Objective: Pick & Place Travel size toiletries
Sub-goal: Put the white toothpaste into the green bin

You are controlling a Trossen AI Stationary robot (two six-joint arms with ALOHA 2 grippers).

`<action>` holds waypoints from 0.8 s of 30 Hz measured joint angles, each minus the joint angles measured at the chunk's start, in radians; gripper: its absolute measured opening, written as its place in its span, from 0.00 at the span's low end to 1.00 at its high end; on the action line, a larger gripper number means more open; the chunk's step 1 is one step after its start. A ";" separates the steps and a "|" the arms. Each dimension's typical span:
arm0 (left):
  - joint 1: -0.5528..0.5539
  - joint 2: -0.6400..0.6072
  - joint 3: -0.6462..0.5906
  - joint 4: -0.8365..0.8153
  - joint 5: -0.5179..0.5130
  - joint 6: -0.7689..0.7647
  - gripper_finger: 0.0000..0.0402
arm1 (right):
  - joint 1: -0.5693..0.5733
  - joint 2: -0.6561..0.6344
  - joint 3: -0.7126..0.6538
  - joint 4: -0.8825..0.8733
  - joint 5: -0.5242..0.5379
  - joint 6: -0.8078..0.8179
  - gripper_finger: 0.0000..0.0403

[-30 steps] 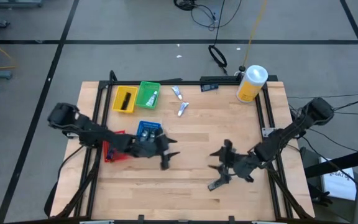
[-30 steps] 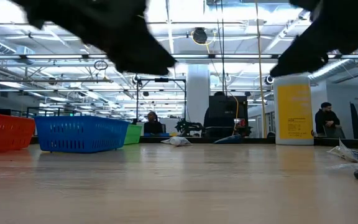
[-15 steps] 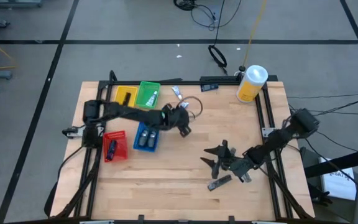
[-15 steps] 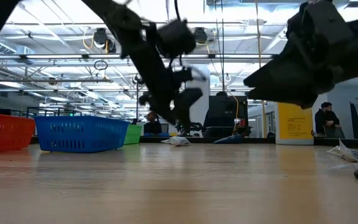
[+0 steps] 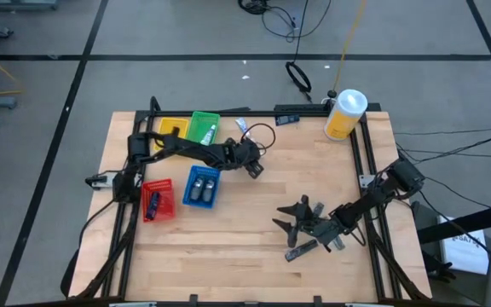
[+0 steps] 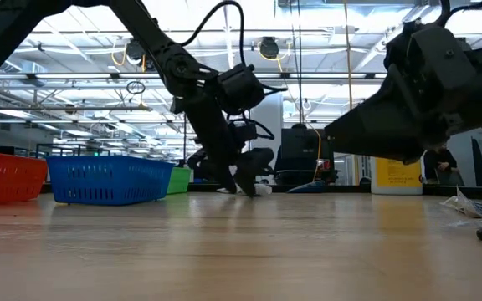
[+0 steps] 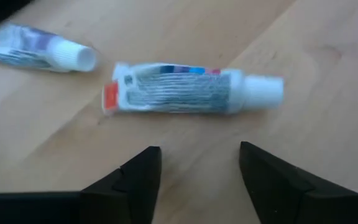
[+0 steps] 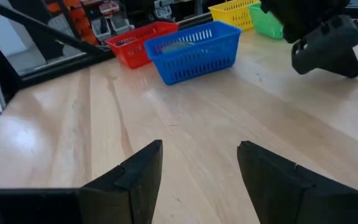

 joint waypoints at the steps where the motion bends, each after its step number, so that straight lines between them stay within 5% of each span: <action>1: -0.001 0.000 0.000 -0.003 -0.015 0.002 0.50 | 0.000 0.000 0.000 0.001 -0.006 0.001 0.50; 7: -0.019 -0.007 -0.001 0.000 -0.060 0.046 0.32 | 0.000 -0.001 0.000 0.000 -0.025 0.004 0.50; 13: -0.052 -0.075 -0.001 0.066 0.005 0.367 0.28 | 0.000 -0.001 0.000 0.000 -0.025 0.004 0.50; 17: -0.013 -0.080 -0.001 0.150 0.062 0.509 0.36 | 0.000 -0.001 0.000 -0.001 -0.025 0.004 0.50; 24: 0.129 -0.043 -0.002 0.167 0.287 0.448 0.62 | 0.000 -0.001 0.000 0.000 -0.026 0.004 0.50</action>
